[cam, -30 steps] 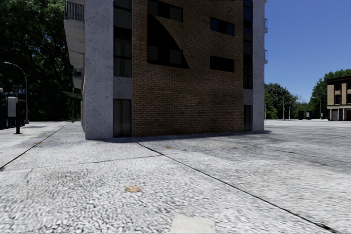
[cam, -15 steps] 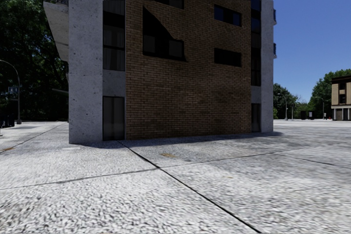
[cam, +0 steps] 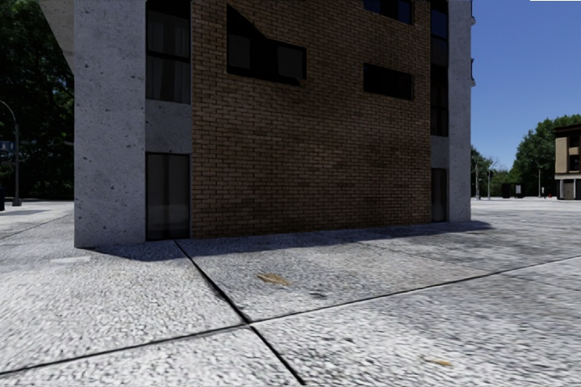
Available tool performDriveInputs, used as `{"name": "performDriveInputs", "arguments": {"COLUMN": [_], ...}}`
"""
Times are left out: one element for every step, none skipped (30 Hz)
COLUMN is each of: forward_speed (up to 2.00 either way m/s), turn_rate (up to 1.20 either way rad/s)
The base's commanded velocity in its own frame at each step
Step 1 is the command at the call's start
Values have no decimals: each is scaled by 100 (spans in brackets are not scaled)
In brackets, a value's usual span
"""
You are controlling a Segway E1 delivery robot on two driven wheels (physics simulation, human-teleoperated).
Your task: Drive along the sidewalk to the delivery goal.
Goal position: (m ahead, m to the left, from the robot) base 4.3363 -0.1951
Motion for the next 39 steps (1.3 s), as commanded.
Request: {"name": "performDriveInputs", "arguments": {"forward_speed": [200,200,200,200,200,200,200,200,200,200,200,200,200,200,200,200,200,200,200,200,200,200,200,200,200,200,200,200,200,200,200,200,200,200,200,200,200,200,200], "turn_rate": [0,0,0,0,0,0,0,0,0,0,0,0,0,0,0,0,0,0,0,0,0,0,0,0,0,0,0,0,0,0,0,0,0,0,0,0,0,0,0]}}
